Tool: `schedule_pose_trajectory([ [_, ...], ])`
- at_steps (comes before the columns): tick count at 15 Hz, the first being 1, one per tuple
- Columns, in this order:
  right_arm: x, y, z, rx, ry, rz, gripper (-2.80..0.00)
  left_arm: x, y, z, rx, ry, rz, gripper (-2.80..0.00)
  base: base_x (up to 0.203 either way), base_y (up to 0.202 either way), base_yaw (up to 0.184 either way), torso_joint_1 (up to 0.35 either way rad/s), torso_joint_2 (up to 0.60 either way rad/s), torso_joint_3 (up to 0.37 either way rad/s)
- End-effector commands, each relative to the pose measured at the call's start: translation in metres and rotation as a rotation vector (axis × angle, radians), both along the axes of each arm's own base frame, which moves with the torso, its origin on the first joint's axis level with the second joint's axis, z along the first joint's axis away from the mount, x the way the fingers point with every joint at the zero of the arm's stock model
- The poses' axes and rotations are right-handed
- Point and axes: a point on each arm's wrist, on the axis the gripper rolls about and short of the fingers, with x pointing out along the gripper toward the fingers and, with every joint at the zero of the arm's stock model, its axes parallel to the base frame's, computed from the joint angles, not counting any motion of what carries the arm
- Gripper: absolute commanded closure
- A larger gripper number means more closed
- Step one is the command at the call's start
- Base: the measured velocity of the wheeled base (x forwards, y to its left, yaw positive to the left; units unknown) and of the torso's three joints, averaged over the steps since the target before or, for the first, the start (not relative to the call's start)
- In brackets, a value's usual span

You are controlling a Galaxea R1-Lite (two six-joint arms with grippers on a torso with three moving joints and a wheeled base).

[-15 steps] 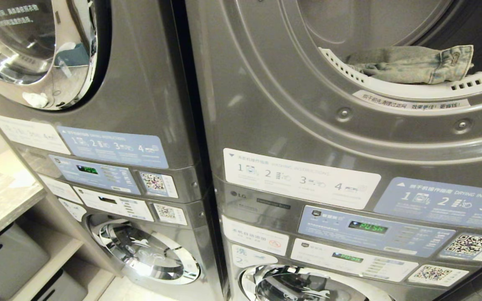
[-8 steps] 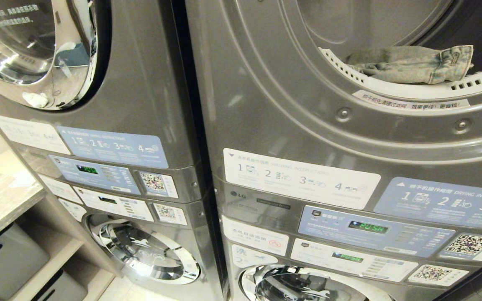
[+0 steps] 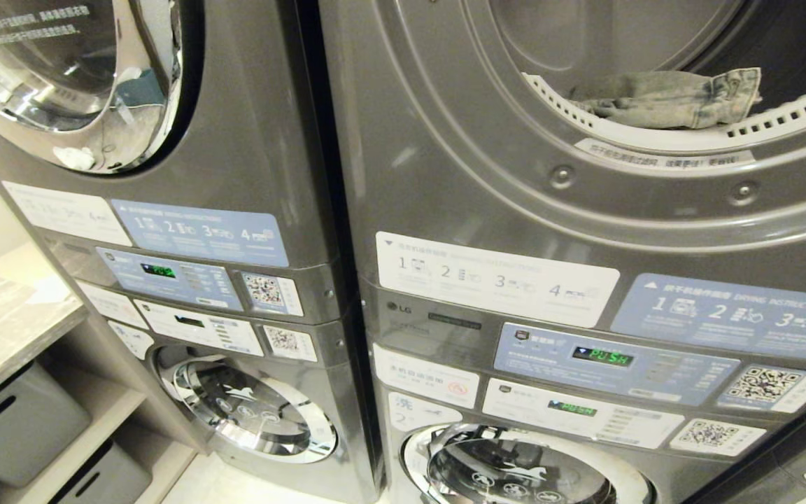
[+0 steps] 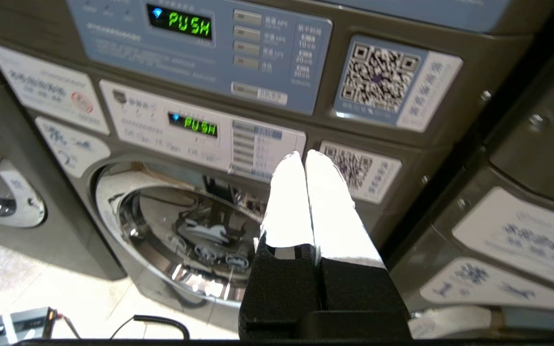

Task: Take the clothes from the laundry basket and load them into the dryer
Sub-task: Close the dryer

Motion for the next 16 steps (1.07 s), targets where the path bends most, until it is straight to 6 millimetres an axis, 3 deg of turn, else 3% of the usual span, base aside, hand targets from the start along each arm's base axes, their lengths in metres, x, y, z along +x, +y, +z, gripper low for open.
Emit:
schedule_pose_trajectory([
  [1, 0.0001, 0.0000, 0.0000, 0.000, 0.002, 0.001, 0.00, 0.0000, 0.0000, -0.0001, 0.000, 0.000, 0.001, 0.00, -0.201, 0.000, 0.002, -0.011, 0.00, 0.002],
  [10, 0.0000, 0.0000, 0.0000, 0.002, 0.000, 0.001, 0.00, 0.0000, 0.0000, -0.0001, 0.000, 0.000, 0.001, 0.00, -0.193, 0.000, 0.001, 0.002, 0.00, 0.002],
  [16, 0.0001, -0.0001, 0.0000, 0.006, 0.002, -0.004, 0.00, 0.0000, 0.0000, -0.0001, 0.000, 0.000, 0.001, 0.00, -0.021, 0.000, 0.000, 0.004, 0.00, 0.000],
])
